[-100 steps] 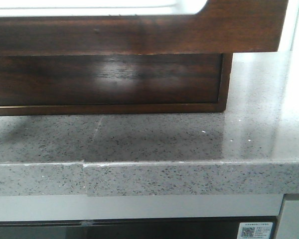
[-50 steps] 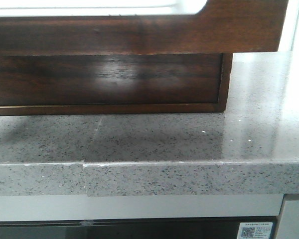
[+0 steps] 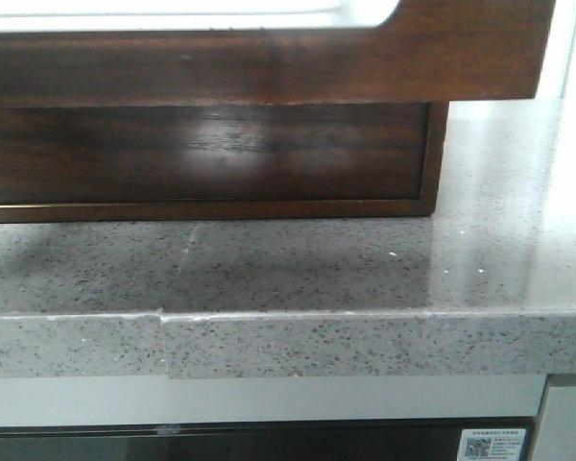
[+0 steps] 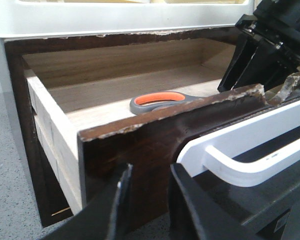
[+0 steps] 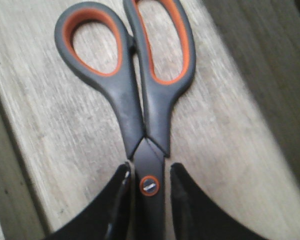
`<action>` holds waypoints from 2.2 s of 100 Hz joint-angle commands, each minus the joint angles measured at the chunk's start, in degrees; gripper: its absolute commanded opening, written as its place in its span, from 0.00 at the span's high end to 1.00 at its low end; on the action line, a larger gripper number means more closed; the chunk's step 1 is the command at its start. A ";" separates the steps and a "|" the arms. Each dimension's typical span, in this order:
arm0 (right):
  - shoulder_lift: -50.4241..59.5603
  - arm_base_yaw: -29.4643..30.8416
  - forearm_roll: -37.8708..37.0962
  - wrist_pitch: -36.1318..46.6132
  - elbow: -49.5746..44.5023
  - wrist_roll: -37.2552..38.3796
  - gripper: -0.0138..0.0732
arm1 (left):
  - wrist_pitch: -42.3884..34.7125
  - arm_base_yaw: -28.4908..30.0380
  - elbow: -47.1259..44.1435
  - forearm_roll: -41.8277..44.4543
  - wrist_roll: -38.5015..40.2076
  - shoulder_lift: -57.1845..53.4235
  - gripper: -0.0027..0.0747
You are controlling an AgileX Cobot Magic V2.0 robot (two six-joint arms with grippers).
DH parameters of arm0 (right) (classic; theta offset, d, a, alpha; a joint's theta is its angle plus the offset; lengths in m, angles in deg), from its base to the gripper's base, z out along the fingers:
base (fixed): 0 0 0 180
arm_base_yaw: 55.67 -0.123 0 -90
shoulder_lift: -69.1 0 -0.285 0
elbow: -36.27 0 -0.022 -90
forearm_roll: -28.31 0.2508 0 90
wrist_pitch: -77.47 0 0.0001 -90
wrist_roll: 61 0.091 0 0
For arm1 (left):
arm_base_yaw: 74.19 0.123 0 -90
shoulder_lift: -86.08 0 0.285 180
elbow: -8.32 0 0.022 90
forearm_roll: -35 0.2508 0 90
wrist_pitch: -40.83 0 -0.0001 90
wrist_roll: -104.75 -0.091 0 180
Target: Put scissors in drawer with both arms
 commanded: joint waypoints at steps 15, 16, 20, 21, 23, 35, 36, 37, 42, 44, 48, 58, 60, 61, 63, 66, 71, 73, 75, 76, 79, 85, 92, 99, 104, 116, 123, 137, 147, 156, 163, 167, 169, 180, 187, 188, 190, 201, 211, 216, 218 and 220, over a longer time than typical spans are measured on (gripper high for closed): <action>5.06 -0.01 -1.21 3.22 1.47 -0.33 0.84 | -3.18 -0.54 2.04 0.34 0.60 0.53 0.75; 5.21 -0.01 -1.21 3.22 1.47 -0.33 0.85 | -3.18 -0.54 2.04 0.34 0.60 0.53 0.75; 5.77 -0.01 -1.30 3.12 1.47 -0.33 0.88 | -3.18 -0.54 2.04 0.34 0.60 0.53 0.75; 5.75 -0.01 -1.42 3.12 1.47 -0.33 0.89 | -3.18 -0.54 2.04 0.34 0.60 0.53 0.75; 6.20 -0.01 -1.44 2.99 1.47 -0.33 0.90 | -3.18 -0.54 2.04 0.34 0.60 0.53 0.75; 7.79 -0.01 -1.44 2.56 1.47 -0.33 0.91 | -3.18 -0.54 2.04 0.34 0.60 0.53 0.75; 8.08 -0.01 -1.44 2.56 1.47 -0.33 0.91 | -3.18 -0.54 2.04 0.34 0.60 0.53 0.75; 8.20 -0.01 -1.44 2.44 1.47 -0.33 0.91 | -3.18 -0.54 2.04 0.34 0.60 0.53 0.75; 8.95 -0.01 -1.44 2.29 1.47 -0.23 0.91 | -3.18 -0.54 2.04 0.34 0.60 0.53 0.75; 9.29 -0.01 -1.44 2.29 1.47 -0.23 0.91 | -3.18 -0.54 2.04 0.34 0.60 0.53 0.75; 9.82 -0.01 -1.44 2.05 1.47 -0.23 0.91 | -3.18 -0.54 2.04 0.34 0.60 0.53 0.75; 11.52 -0.01 -1.44 1.95 1.47 0.17 0.91 | -3.18 -0.54 2.04 0.34 0.60 0.53 0.75; 11.75 -0.01 -1.44 1.95 1.47 0.17 0.91 | -3.18 -0.54 2.04 0.34 0.60 0.53 0.75; 11.77 -0.01 -1.44 1.84 1.47 0.17 0.91 | -3.18 -0.54 2.04 0.34 0.60 0.53 0.75; 12.11 -0.01 -1.44 1.71 1.47 0.17 0.91 | -3.18 -0.54 2.04 0.34 0.60 0.53 0.75; 12.44 -0.01 -1.44 1.60 1.47 0.17 0.91 | -3.18 -0.54 2.04 0.34 0.60 0.53 0.75; 13.18 -0.01 -1.44 1.11 1.47 0.17 0.91 | -3.18 -0.54 2.04 0.34 0.60 0.53 0.75; 13.48 -0.01 -1.44 0.97 1.47 0.28 0.91 | -3.18 -0.54 2.04 0.34 0.60 0.53 0.75; 13.83 -0.01 -1.44 0.71 1.47 0.32 0.91 | -3.18 -0.54 2.04 0.34 0.60 0.53 0.75; 14.07 -0.01 -1.44 0.55 1.47 0.45 0.91 | -3.18 -0.54 2.04 0.34 0.60 0.53 0.75; 14.50 -0.01 -1.44 0.14 1.47 0.72 0.91 | -3.18 -0.54 2.04 0.34 0.60 0.53 0.75; 15.34 -0.01 -1.44 -0.50 1.47 1.14 0.91 | -3.18 -0.54 2.04 0.34 0.60 0.53 0.75; 16.30 -0.01 -1.44 -0.81 1.47 2.03 0.91 | -3.18 -0.54 2.04 0.34 0.60 0.53 0.75; 17.36 -0.01 -1.44 -0.90 1.47 3.01 0.91 | -3.18 -0.54 2.04 0.34 0.60 0.53 0.75; 18.36 -0.01 -1.44 -0.90 1.47 2.95 0.91 | -3.18 -0.54 2.04 0.34 0.60 0.53 0.75; 20.41 -0.01 -1.44 -0.90 1.47 3.04 0.91 | -3.18 -0.54 2.04 0.34 0.60 0.53 0.75; 21.52 -0.01 -1.44 -0.90 1.47 3.17 0.91 | -3.18 -0.54 2.04 0.34 0.60 0.53 0.75; 23.65 -0.01 -1.44 -0.79 1.47 3.28 0.91 | -3.18 -0.54 2.04 0.34 0.60 0.53 0.75; 24.98 -0.01 -1.44 -0.79 1.47 3.81 0.91 | -3.18 -0.54 2.04 0.34 0.60 0.53 0.75; 26.39 -0.01 -1.44 -0.79 1.35 5.44 0.91 | -3.18 -0.54 2.04 0.34 0.60 0.53 0.75; 27.45 -0.01 -1.44 -0.90 1.35 6.01 0.91 | -3.18 -0.54 2.04 0.34 0.60 0.53 0.75; 28.18 -0.01 -1.44 -0.90 1.35 6.18 0.91 | -3.18 -0.54 2.04 0.34 0.60 0.53 0.75; 28.44 -0.01 -1.44 -0.90 1.35 6.18 0.91 | -3.18 -0.54 2.04 0.34 0.60 0.53 0.75; 30.16 -0.01 -1.44 -0.90 1.35 6.22 0.91 | -3.18 -0.54 2.04 0.34 0.60 0.53 0.75; 31.33 -0.01 -1.44 -0.90 1.23 6.31 0.91 | -3.18 -0.54 2.04 0.34 0.60 0.53 0.75; 31.57 -0.01 -1.44 -0.90 1.23 6.47 0.91 | -3.18 -0.54 2.04 0.34 0.60 0.53 0.75; 31.91 -0.01 -1.44 -0.90 1.23 6.50 0.91 | -3.18 -0.54 2.04 0.34 0.60 0.53 0.75; 33.87 -0.01 -1.55 -0.90 1.23 7.49 0.91 | -3.18 -0.54 2.04 0.34 0.60 0.53 0.75; 35.85 -0.01 -1.95 -0.90 0.88 8.61 0.91 | -3.18 -0.54 2.04 0.34 0.60 0.53 0.75; 36.75 -0.01 -2.33 -0.90 0.20 8.61 0.91 | -3.18 -0.54 2.04 0.34 0.60 0.53 0.75; 37.27 -0.01 -2.44 -0.90 -0.18 8.61 0.91 | -3.18 -0.54 2.04 0.34 0.60 0.53 0.75; 37.75 -0.01 -2.55 -0.90 -0.63 8.61 0.91 | -3.18 -0.54 2.04 0.34 0.60 0.53 0.75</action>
